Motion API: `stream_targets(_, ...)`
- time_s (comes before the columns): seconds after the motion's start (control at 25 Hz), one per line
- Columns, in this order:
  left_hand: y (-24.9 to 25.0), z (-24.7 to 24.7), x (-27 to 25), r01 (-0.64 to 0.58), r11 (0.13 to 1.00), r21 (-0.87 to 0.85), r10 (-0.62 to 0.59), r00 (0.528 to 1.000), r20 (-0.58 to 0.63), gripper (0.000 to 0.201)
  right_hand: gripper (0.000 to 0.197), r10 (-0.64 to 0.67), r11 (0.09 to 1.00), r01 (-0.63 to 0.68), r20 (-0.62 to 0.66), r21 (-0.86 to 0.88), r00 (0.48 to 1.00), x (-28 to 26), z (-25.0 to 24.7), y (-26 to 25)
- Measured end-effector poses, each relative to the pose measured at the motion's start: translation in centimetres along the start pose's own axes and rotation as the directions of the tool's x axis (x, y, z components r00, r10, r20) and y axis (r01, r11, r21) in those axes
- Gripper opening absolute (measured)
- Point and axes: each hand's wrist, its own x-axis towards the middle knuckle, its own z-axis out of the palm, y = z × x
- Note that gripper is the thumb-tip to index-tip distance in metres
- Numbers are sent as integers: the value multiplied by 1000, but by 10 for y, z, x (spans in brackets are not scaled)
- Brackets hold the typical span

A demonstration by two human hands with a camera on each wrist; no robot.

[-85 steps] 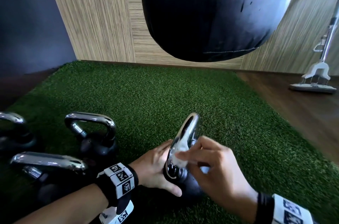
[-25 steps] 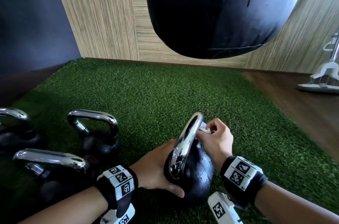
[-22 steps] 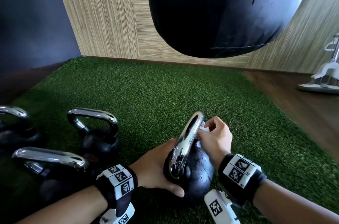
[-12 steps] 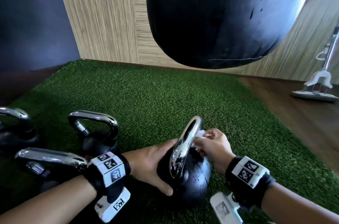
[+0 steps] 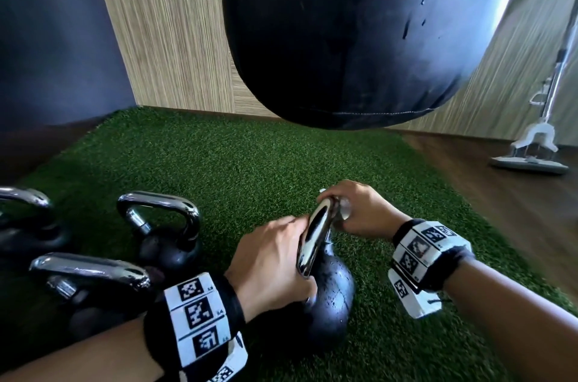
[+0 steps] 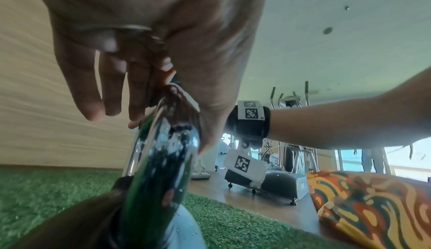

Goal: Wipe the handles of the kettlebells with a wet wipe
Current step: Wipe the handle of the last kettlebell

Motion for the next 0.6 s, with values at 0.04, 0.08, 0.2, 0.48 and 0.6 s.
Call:
stream_targets(0.04, -3, -1, 1, 30, 1000, -4, -30, 1000, 9, 45, 27, 7, 1000, -8, -25, -29, 1000, 0, 0, 2)
stream_targets(0.08, -7, 1, 2, 39, 999, 8, -39, 999, 14, 48, 24, 4, 999, -6, -47, -43, 999, 1, 1, 5)
stream_targets(0.2, -12, -4, 5, 16, 999, 37, -18, 999, 48, 51, 21, -63, 994, 57, -63, -97, 996, 3, 2, 11)
stream_targets(0.48, -40, -32, 28, -131, 965, 226, 81, 973, 218, 92, 36, 83, 994, -86, -45, -75, 996, -26, -5, 16)
stream_targets(0.6, -52, -43, 54, -223, 920, 322, 128, 948, 291, 98, 46, 224, 974, -221, -76, 39, 972, -54, 4, 10)
